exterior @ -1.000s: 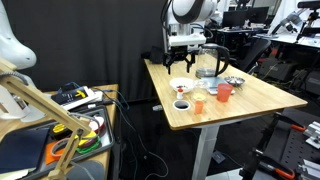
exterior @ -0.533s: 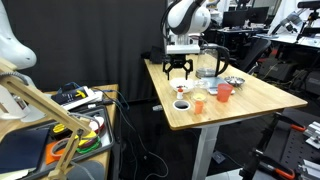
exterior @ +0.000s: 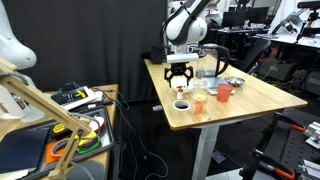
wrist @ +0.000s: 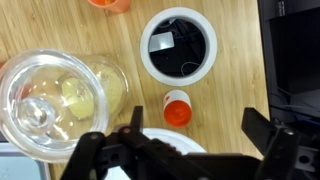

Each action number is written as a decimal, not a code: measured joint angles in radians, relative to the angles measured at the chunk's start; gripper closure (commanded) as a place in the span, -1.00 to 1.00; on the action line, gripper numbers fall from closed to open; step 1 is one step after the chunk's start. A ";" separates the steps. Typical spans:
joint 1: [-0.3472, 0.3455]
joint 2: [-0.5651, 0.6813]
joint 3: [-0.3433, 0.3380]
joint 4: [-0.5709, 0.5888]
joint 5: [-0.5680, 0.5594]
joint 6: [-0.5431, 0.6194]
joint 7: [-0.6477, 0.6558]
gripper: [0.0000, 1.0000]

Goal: Move the object to the right

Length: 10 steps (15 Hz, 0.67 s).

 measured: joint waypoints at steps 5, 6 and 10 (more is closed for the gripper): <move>-0.003 0.032 -0.004 0.035 0.009 -0.024 0.001 -1.00; -0.003 0.038 -0.004 0.041 0.011 -0.027 0.001 -1.00; -0.007 0.069 -0.004 0.065 0.023 -0.042 0.001 -1.00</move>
